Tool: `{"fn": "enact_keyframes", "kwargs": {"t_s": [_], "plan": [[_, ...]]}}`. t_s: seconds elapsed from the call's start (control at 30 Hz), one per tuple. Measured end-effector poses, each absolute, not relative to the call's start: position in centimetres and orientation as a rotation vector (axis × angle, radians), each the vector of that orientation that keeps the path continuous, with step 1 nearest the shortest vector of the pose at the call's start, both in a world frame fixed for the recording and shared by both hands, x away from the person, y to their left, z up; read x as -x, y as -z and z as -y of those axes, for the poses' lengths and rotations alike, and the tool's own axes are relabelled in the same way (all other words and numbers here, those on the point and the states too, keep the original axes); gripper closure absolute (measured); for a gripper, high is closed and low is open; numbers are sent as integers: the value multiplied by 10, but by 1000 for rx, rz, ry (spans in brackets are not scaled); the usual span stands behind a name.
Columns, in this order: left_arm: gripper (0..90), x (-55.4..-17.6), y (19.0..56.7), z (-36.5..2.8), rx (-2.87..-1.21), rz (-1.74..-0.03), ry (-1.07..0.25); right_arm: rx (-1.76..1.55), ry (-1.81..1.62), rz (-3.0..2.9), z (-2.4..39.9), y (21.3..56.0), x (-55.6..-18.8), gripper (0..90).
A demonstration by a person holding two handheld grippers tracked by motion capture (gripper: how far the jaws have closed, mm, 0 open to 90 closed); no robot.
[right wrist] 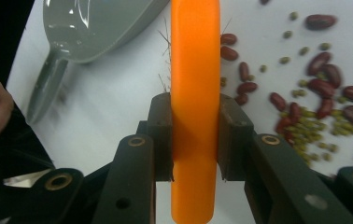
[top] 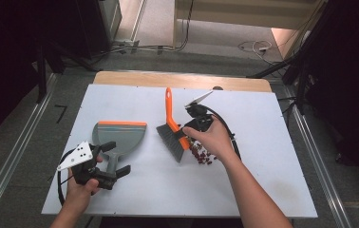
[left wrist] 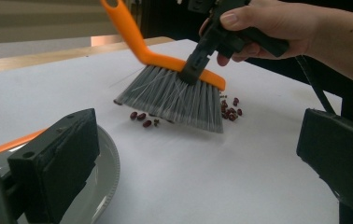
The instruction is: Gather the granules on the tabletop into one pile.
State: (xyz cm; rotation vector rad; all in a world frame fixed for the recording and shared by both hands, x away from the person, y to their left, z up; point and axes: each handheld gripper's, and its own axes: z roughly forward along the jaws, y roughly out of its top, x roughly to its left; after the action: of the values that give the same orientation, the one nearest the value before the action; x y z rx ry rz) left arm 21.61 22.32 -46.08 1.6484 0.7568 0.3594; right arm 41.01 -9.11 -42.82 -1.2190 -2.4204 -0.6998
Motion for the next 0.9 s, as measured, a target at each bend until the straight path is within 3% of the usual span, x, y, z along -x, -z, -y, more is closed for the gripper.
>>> {"fn": "enact_keyframes", "kwargs": {"t_s": [0.27, 0.9], "plan": [[0, -216, 461, -225, -1645, -758, -360, 1286, 635, 2386, 74, 446, -420, 690], [0, -217, 461, -223, -1649, -761, -361, 1476, 562, 2374, 133, 438, -429, 689]]}}
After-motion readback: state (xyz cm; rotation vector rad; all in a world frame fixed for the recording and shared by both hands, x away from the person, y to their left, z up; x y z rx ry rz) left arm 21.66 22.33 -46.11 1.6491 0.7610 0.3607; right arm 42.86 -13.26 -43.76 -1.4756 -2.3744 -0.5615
